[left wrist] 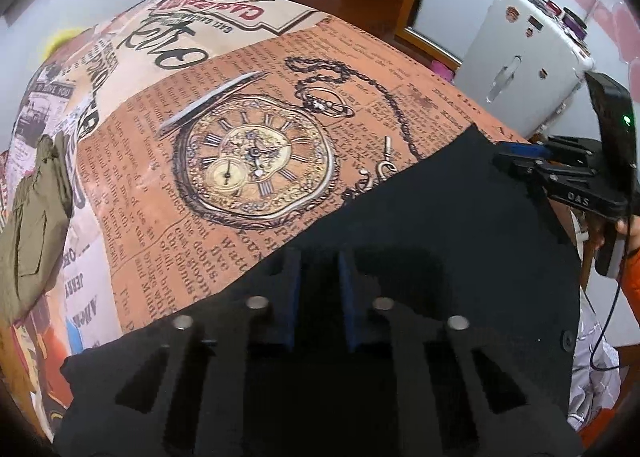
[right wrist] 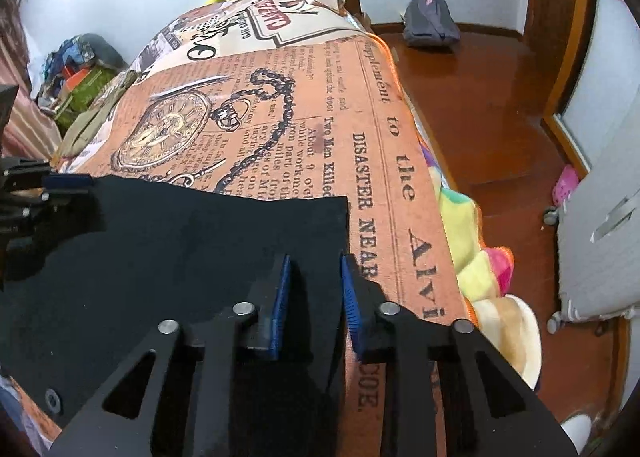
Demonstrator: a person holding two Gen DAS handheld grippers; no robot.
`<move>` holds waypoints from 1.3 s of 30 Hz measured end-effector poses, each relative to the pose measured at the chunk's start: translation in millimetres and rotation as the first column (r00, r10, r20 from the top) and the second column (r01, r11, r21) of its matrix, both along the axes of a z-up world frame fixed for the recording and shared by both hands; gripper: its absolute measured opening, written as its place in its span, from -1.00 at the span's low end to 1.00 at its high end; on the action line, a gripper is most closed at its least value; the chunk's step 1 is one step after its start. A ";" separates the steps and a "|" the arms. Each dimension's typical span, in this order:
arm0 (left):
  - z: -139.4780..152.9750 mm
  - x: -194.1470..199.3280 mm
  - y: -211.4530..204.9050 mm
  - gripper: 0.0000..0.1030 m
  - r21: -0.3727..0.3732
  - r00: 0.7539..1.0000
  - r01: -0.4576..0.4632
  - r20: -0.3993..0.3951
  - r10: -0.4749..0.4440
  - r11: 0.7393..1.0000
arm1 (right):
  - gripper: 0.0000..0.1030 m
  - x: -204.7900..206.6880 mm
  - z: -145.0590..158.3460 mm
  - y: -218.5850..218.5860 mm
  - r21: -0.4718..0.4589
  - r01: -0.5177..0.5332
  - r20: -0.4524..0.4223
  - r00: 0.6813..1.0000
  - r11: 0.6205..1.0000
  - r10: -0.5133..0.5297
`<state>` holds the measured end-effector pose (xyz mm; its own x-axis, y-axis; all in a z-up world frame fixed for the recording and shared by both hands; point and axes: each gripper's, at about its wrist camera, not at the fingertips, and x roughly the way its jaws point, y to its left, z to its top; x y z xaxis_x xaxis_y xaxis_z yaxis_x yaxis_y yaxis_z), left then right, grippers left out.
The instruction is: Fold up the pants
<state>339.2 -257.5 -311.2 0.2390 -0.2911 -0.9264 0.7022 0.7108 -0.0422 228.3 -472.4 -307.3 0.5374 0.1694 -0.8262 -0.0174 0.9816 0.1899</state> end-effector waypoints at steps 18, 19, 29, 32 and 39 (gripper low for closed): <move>26.7 -19.2 4.2 -0.96 -0.037 0.998 -0.008 0.055 0.010 0.999 | -0.81 -12.7 42.2 6.6 -0.048 0.018 0.118 0.993 0.999 -0.012; 28.5 -19.1 4.5 -0.96 -0.042 0.998 -0.010 0.059 0.012 0.999 | -0.82 -13.1 43.8 7.3 -0.054 0.018 0.126 0.992 0.998 -0.011; 18.4 2.0 -3.8 -0.97 -0.026 0.998 -0.050 0.043 0.051 0.998 | -0.84 15.9 42.5 6.8 -0.087 0.029 0.147 0.989 0.996 -0.016; 6.6 9.0 -7.0 -0.97 -0.006 0.998 -0.064 0.018 0.065 0.998 | -0.85 28.3 29.9 7.2 -0.095 0.027 0.116 0.993 0.995 -0.016; -7.7 17.2 -11.0 -0.97 0.021 0.997 -0.082 0.009 0.081 0.996 | -0.84 40.7 5.4 8.4 -0.104 0.020 0.044 0.999 0.994 -0.015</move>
